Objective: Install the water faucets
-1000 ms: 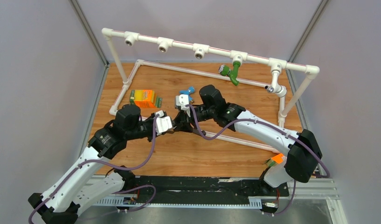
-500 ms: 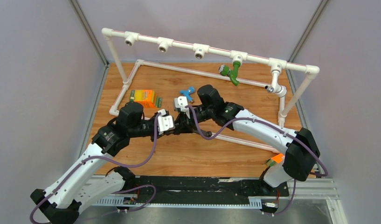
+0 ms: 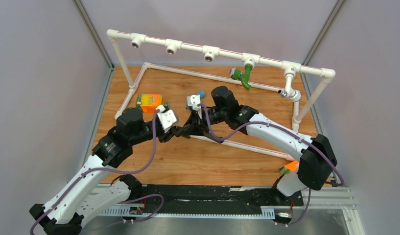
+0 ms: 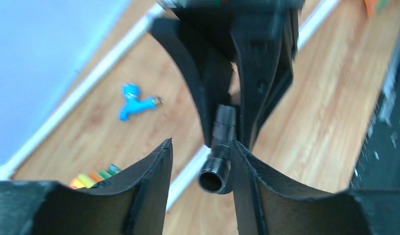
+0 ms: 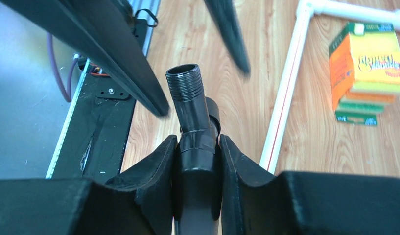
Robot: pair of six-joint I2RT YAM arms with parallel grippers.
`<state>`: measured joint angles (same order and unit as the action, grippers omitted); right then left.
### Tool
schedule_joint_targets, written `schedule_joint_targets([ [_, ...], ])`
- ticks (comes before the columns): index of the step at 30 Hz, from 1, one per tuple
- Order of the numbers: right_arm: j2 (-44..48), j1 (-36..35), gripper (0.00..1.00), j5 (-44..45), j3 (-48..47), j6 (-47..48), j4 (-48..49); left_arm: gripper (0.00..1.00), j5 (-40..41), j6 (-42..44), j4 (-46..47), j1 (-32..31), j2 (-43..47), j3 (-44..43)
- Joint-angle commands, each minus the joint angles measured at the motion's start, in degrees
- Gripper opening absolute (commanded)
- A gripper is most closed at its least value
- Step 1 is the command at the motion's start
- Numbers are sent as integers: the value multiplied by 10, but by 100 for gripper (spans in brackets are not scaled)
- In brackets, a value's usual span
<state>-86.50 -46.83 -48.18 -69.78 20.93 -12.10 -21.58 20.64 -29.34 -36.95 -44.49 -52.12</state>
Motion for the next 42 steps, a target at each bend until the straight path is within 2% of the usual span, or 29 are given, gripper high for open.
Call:
schedule_joint_targets([
  [1, 42, 12, 0, 36, 17, -103, 90, 57, 92, -85, 168, 4, 50, -14],
  [5, 72, 20, 0, 94, 50, -205, 191, 61, 187, -159, 223, 4, 92, -1],
  [11, 140, 22, 0, 215, 130, -375, 358, 66, 252, -265, 278, 4, 154, 62],
  [15, 187, 22, 0, 281, 193, -490, 471, 68, 238, -325, 322, 4, 187, 119],
  [18, 215, 22, 0, 318, 238, -565, 549, 71, 219, -378, 396, 4, 222, 183],
  [22, 234, 20, 0, 348, 293, -646, 644, 73, 134, -467, 516, 4, 223, 248],
  [26, 244, 13, 0, 374, 313, -665, 665, 73, 42, -522, 589, 4, 170, 256],
  [30, 249, 6, 0, 389, 325, -676, 689, 73, -5, -569, 643, 3, 117, 256],
  [34, 241, -4, 0, 404, 339, -691, 721, 73, -7, -606, 712, 3, 75, 270],
  [39, 230, -10, 0, 404, 351, -706, 750, 73, 6, -624, 735, 3, 36, 262],
  [42, 227, -12, 0, 405, 354, -707, 760, 66, 12, -634, 745, 3, 20, 258],
])
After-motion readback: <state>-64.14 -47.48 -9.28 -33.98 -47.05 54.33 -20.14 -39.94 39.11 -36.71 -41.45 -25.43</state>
